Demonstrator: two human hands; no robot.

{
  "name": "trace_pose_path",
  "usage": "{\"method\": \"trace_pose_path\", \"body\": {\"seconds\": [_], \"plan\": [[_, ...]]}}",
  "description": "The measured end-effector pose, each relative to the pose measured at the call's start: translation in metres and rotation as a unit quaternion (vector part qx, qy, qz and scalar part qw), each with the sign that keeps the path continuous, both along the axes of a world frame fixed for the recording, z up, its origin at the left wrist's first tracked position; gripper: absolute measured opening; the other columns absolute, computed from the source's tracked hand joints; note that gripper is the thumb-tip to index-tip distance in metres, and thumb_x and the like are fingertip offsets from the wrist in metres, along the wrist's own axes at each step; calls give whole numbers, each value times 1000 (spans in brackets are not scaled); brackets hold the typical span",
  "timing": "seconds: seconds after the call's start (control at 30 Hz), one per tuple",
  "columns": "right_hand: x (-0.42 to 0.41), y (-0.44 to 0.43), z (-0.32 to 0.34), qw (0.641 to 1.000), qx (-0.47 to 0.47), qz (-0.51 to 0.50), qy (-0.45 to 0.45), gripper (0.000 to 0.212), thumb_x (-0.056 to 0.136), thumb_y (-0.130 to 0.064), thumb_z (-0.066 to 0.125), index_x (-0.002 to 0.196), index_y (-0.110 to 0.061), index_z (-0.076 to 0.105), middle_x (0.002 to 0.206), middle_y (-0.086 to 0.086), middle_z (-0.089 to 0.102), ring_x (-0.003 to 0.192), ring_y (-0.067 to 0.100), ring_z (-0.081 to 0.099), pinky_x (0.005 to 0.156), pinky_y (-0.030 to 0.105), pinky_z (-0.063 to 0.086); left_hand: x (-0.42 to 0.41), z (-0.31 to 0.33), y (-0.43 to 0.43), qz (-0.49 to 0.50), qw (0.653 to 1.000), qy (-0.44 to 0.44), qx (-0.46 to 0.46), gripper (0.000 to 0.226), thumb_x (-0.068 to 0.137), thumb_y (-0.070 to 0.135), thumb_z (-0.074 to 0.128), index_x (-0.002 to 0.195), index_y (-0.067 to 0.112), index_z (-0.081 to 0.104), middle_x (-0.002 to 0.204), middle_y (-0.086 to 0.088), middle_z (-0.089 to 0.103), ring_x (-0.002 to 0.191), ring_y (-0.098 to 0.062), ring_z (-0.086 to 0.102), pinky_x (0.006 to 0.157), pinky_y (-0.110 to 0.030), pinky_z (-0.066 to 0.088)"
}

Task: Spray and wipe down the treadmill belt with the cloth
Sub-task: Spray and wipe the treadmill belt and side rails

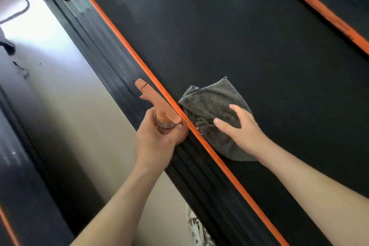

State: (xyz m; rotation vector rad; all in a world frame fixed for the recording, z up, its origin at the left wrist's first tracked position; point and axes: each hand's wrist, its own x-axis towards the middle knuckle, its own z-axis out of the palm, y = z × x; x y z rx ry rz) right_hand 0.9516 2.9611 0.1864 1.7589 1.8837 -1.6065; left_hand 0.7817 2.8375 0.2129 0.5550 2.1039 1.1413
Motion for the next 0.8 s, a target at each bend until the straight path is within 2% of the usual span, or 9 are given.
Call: {"method": "trace_pose_path", "body": {"seconds": [0.1,0.23,0.37,0.43,0.5,0.57,0.63,0.73,0.8], "plan": [[0,20,-18,995,25,-34,-90,83,89,-49,66,156,-28,22,161,2,20,146,31,22,118,49,26,-42,-10,8,62,996,59,10,32,79,9,75,87,29,51,76,18,58,69,5,55,70,-18,45],[1,25,-35,975,58,-52,-206,87,89,-27,72,157,-18,18,160,11,21,141,37,31,113,48,32,-61,-23,5,95,993,70,-20,39,80,20,76,103,38,51,95,23,60,91,-4,59,88,-30,51],[-3,18,-35,973,15,-179,-148,71,87,-8,72,147,-15,36,140,13,47,111,25,53,86,36,45,-42,-23,-21,187,975,36,-112,68,81,20,79,139,24,42,138,5,50,124,-13,49,96,-28,41],[-7,24,-24,974,-30,-190,-119,50,86,-8,69,134,-12,54,120,10,62,104,25,59,85,38,50,-14,-24,-36,226,966,33,-120,51,83,2,71,126,20,50,126,-2,54,112,-18,54,85,-29,44],[-8,31,-2,986,-29,-137,-92,24,87,-8,61,109,-13,70,102,14,70,98,32,66,88,47,55,22,-21,-39,149,983,3,-107,39,80,-12,61,99,23,59,103,2,61,92,-13,59,80,-34,50],[-14,39,22,997,-2,-55,-56,24,88,-7,56,100,-20,71,99,10,72,98,28,67,88,47,54,45,-19,-29,35,998,10,-55,46,78,-16,58,86,29,65,92,10,63,86,-7,60,80,-27,50],[-21,47,46,1000,8,28,0,33,89,-4,54,106,-28,69,98,-4,72,97,16,67,88,38,54,47,-10,4,-40,997,59,15,43,83,-12,58,97,26,71,105,15,64,101,-1,60,85,-17,47],[-26,60,73,982,22,173,70,48,87,-1,55,116,-39,61,111,-21,67,106,-1,61,92,19,48,33,12,72,-187,976,84,74,63,81,-3,50,137,25,56,146,7,48,137,-11,39,114,-31,34],[-24,71,89,968,46,235,75,50,87,-1,58,119,-40,60,115,-23,62,110,-4,57,90,6,42,23,34,113,-329,936,112,55,73,66,10,47,135,33,56,139,8,55,135,-16,43,117,-44,28]]}}
